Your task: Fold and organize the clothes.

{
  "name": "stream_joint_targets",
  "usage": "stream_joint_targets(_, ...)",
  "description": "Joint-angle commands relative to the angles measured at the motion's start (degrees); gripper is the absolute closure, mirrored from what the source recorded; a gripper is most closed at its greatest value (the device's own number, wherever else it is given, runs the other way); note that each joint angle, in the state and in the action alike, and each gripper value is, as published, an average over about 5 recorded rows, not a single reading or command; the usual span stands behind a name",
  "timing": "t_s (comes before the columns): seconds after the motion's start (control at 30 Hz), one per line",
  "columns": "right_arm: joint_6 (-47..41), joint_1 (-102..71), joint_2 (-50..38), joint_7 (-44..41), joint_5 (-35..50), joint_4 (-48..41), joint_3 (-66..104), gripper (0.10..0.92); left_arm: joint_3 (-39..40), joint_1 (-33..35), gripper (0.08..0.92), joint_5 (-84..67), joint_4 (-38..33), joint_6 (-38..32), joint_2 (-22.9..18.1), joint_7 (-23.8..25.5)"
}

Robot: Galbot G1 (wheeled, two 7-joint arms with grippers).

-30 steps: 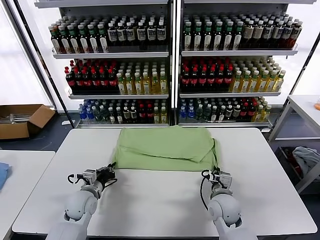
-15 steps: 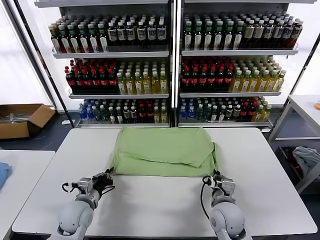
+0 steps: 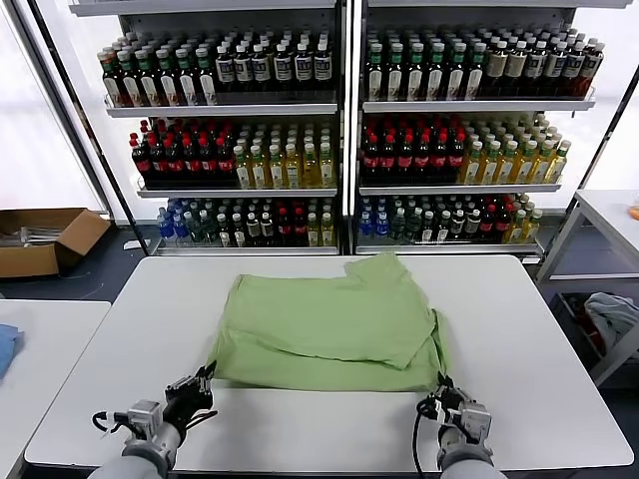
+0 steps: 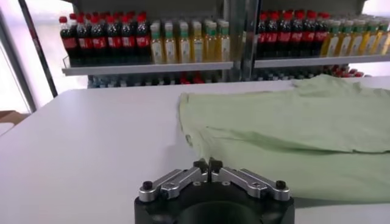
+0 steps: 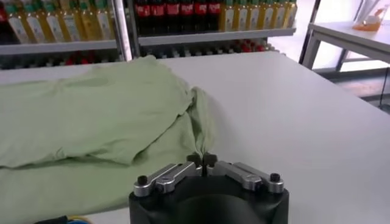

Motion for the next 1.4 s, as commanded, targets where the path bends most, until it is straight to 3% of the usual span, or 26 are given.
stream_joint_targets(0.03, 0.0, -8.4, -3.4, 0.3, -0.7, 5.9, -0.4, 0.907, -1.9, 12.3, 0.915, 1.5, -7.5, -0.5, 0.8, 0.1)
stream_joint_targets(0.27, 0.0, -8.7, -2.9, 1.7, 0.2, 5.2, 0.1, 0.904, -2.0, 15.1, 0.915, 3.0, -7.5, -1.7, -0.9, 0.6)
stream_joint_targets(0.47, 0.0, -9.1, -2.7, 1.4, -0.1, 5.0, -0.7, 0.785, -1.7, 15.0, 0.890, 4.3, -8.0, -1.3, -2.0, 0.5)
stream_joint_targets(0.63, 0.0, -9.9, -2.5, 1.7, 0.2, 6.6, -0.1, 0.638, -0.9, 15.6, 0.756, 4.0, -9.6, -1.6, -2.4, 0.4)
stream_joint_targets(0.8, 0.0, -10.8, -2.4, 1.8, 2.0, 14.3, 3.7, 0.491, -2.0, 15.5, 0.618, 1.5, -15.2, -0.9, -3.4, -0.3)
stream_joint_targets(1.0, 0.5, -6.1, -2.1, 0.5, 6.7, 17.3, 12.0, 0.317, -7.5, 10.2, 0.444, -3.8, -20.2, -1.1, -3.6, -1.0)
stream_joint_targets(1.13, 4.9, -0.5, -3.4, -5.1, 9.8, 12.9, 17.9, 0.226, -10.9, 3.9, 0.323, -7.8, -18.4, -2.9, -1.9, 0.2)
stream_joint_targets(1.27, 8.1, 6.2, -8.8, -15.3, 10.3, 5.8, 21.5, 0.205, -11.6, -2.3, 0.220, -8.0, -14.2, -3.5, 1.4, 2.7)
stream_joint_targets(1.4, 7.5, 15.3, -16.9, -27.0, 7.7, -2.5, 20.7, 0.203, -8.7, -9.4, 0.181, -7.8, -8.8, -2.9, 4.9, 4.1)
